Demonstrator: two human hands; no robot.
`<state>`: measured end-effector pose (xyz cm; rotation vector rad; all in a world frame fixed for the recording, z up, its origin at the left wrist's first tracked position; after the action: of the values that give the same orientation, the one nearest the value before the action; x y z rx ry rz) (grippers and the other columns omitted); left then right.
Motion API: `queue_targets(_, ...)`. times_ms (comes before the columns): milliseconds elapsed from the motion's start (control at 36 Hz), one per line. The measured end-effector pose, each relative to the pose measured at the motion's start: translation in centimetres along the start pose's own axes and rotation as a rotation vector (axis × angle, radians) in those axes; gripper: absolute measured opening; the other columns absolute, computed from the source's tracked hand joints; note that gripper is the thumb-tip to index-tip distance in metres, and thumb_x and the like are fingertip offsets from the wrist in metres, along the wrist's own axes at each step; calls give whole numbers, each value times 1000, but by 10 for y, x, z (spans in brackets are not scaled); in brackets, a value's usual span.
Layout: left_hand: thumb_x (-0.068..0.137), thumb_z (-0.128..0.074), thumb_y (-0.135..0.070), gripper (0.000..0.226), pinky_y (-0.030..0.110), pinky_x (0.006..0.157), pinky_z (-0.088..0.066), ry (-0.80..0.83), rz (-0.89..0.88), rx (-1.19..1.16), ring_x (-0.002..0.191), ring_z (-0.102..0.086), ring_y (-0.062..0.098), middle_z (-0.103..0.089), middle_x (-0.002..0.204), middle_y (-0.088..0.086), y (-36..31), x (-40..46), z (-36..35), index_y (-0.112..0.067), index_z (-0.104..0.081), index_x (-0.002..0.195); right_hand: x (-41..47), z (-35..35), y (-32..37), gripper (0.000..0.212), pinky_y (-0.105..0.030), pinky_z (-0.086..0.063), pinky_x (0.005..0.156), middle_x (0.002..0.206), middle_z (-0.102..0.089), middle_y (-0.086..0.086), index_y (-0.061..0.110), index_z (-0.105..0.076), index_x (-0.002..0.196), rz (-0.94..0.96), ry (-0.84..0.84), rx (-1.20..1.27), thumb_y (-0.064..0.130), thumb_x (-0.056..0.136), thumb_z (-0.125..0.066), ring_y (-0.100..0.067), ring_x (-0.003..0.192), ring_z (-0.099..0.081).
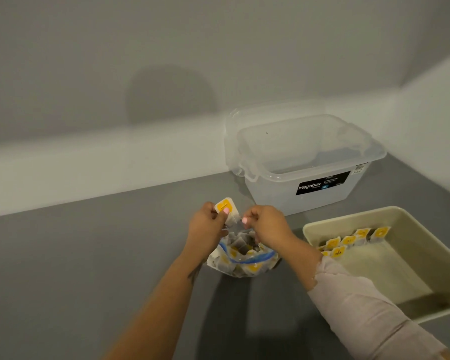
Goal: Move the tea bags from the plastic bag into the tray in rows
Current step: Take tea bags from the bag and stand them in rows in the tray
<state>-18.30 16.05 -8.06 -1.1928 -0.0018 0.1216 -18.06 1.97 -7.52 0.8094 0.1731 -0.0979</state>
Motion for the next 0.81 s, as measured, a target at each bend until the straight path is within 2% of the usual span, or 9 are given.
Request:
queue_targets(83, 98, -46, -22, 11, 26, 64, -57, 28, 62, -41, 84, -69, 24, -62, 108, 12, 0, -1, 3, -13, -46, 105, 2, -10, 6, 25, -29, -49, 92, 112, -64, -10, 13, -65, 116, -89, 190, -320, 20, 94, -56, -22, 92, -60)
queue_targets(167, 99, -44, -22, 13, 30, 66, -59, 39, 116, -64, 83, -69, 23, -61, 113, 12, 1, -3, 5, -15, -45, 110, 5, -25, 6, 32, -30, -48, 89, 105, -61, -6, 16, -60, 117, -142, 224, -447, 33, 90, -62, -20, 89, -59)
queue_targets(250, 99, -43, -23, 23, 37, 71, -60, 61, 161, -119, 85, -70, 25, -60, 117, 15, 4, -5, 7, -12, -45, 119, 5, -35, 6, 39, -35, -49, 96, 105, -61, -4, 21, -57, 118, -200, 219, -411, 41, 86, -65, -22, 96, -61)
queue_targets(306, 99, -43, -24, 25, 36, 71, -60, 74, 185, -153, 86, -70, 25, -60, 116, 15, 6, -5, 8, -11, -45, 121, 5, -36, 7, 39, -38, -47, 100, 102, -58, -2, 23, -54, 119, -216, 233, -373, 42, 86, -64, -21, 97, -59)
queue_targets(417, 97, -50, -23, 10, 28, 63, -58, 116, 245, -293, 81, -69, 20, -65, 101, 10, 6, -7, 9, -14, -49, 101, 4, -37, 6, 36, -38, -49, 97, 98, -55, -1, 25, -53, 117, -189, 210, -430, 38, 85, -66, -21, 93, -57)
queue_targets(500, 89, -62, -12, 18, 29, 70, -58, 152, 248, -347, 81, -67, 20, -66, 91, 8, 7, -7, 9, -14, -49, 100, 3, -38, 7, 32, -38, -50, 94, 97, -57, -4, 18, -57, 114, -160, 190, -504, 33, 87, -64, -24, 94, -60)
queue_targets(556, 84, -67, -7, 26, 29, 73, -57, 154, 231, -339, 87, -66, 23, -65, 93, 9, 8, -7, 9, -15, -48, 101, 2, -36, 11, 30, -38, -50, 95, 95, -57, -4, 18, -58, 111, -194, 219, -478, 32, 86, -65, -23, 93, -60)
queue_targets(667, 86, -65, -7, 31, 20, 63, -54, 142, 209, -295, 87, -65, 20, -64, 97, 10, 11, -5, 6, -10, -48, 112, 2, -31, 22, 33, -41, -50, 95, 106, -58, -5, 23, -52, 112, -117, 327, -536, 25, 81, -64, -26, 98, -61)
queue_targets(806, 88, -63, -8, 28, 16, 61, -54, 153, 166, -125, 88, -66, 19, -65, 102, 10, 16, -2, 2, -7, -54, 115, -4, -29, 12, 31, -35, -49, 92, 117, -62, -8, 18, -55, 120, -16, 221, -548, 27, 91, -59, -26, 105, -60)
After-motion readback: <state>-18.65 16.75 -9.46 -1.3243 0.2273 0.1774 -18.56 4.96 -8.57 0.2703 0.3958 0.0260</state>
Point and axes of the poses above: each hand's wrist, its own x-axis towards the middle knuckle, its own z-axis out of the back of the hand, y = z × x, the point moved 2 cm from there along x, towards the middle knuckle
